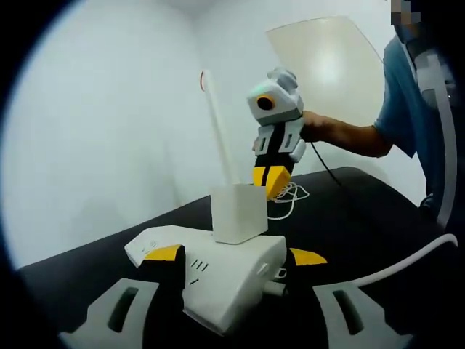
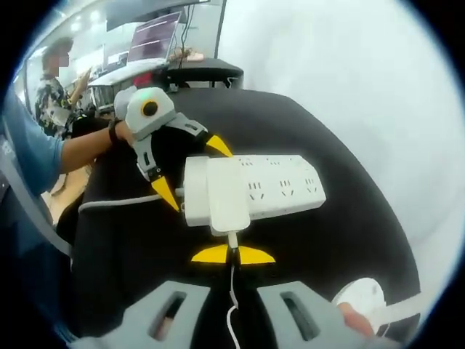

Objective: Insert the desk lamp plug into the socket, turn on the power strip switch, turn on the lamp switch, then turn off the lamp switch, turn off the power strip switch, and remove the plug from the socket.

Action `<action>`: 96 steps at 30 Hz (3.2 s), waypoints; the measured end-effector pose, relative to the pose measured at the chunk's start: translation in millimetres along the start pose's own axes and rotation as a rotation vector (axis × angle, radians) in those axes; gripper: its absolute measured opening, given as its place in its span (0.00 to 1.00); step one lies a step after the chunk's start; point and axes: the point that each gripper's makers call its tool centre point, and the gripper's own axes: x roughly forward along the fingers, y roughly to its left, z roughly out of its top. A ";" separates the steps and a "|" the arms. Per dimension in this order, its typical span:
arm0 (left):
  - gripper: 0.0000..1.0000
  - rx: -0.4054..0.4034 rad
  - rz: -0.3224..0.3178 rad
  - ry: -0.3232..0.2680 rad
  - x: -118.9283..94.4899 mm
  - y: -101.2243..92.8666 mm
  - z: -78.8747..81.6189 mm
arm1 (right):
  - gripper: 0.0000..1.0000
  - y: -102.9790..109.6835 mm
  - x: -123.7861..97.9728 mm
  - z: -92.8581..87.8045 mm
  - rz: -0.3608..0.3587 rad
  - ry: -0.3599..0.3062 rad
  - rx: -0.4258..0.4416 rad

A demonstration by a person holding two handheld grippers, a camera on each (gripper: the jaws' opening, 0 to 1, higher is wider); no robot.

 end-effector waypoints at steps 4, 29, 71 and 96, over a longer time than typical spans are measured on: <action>0.53 0.001 0.000 0.001 0.1 0.4 -0.4 | 0.04 -0.8 -1.0 5.3 0.013 0.008 -0.001; 0.54 0.005 0.001 -0.006 0.2 -1.3 1.1 | 0.03 -1.5 -2.5 5.9 0.012 -0.050 0.022; 0.54 -0.002 0.006 0.009 -1.6 -0.7 0.1 | 0.03 -1.1 -5.0 20.7 -0.036 -0.012 -0.004; 0.53 0.008 0.005 -0.004 -1.7 -1.1 1.9 | 0.03 1.8 5.9 -11.5 -0.024 -0.084 0.109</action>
